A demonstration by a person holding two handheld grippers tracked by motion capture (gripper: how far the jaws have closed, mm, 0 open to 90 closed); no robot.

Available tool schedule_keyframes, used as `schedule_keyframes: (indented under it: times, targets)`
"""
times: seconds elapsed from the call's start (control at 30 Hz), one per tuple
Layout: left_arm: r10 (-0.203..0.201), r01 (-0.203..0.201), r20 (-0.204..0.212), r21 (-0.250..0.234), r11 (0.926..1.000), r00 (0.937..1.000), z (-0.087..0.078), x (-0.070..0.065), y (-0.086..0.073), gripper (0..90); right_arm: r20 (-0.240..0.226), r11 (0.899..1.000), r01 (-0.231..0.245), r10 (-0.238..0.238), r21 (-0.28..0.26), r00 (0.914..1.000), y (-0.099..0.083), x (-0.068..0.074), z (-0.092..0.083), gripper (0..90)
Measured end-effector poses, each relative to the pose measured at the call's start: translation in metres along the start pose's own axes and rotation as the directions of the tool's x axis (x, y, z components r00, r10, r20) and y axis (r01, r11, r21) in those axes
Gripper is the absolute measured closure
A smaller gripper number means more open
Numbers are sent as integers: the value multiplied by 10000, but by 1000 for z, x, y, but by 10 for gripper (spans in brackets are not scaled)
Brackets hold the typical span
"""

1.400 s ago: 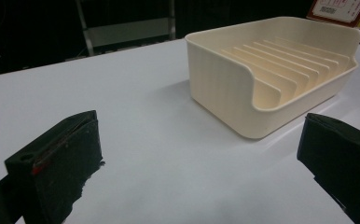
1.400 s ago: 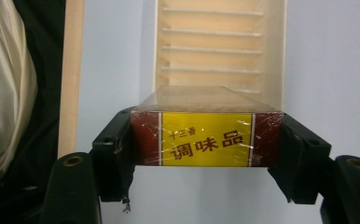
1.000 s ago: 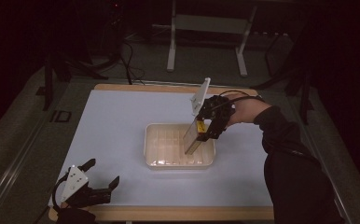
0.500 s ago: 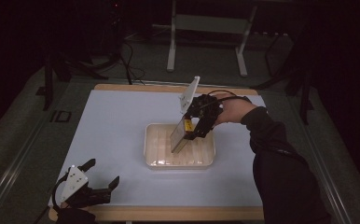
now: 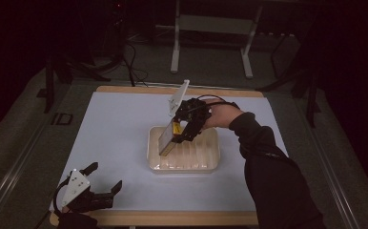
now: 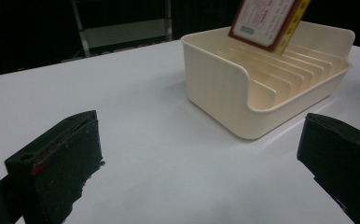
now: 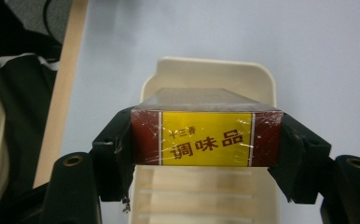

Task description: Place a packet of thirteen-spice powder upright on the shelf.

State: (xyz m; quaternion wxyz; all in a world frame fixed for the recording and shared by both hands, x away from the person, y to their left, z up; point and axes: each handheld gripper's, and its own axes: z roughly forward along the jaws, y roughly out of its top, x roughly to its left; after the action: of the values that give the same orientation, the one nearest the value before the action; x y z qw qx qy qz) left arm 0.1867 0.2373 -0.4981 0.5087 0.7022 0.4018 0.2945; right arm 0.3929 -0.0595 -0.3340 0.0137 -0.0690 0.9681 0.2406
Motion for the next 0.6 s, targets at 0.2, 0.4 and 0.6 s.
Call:
schedule_keyframes:
  times: [0.2,0.4,0.6]
  targets:
    - [6,-6,33,4,10000,10000,0,0,0,0,90,9999,-124,124,-53,9999,4,-6,19,321]
    - [20,-20,53,11,10000,10000,0,0,0,0,159,9989,-434,436,-155,9989,5,-11,34,321]
    - [45,-45,71,29,10000,10000,0,0,0,0,42,9979,-637,637,138,9980,7,-13,52,321]
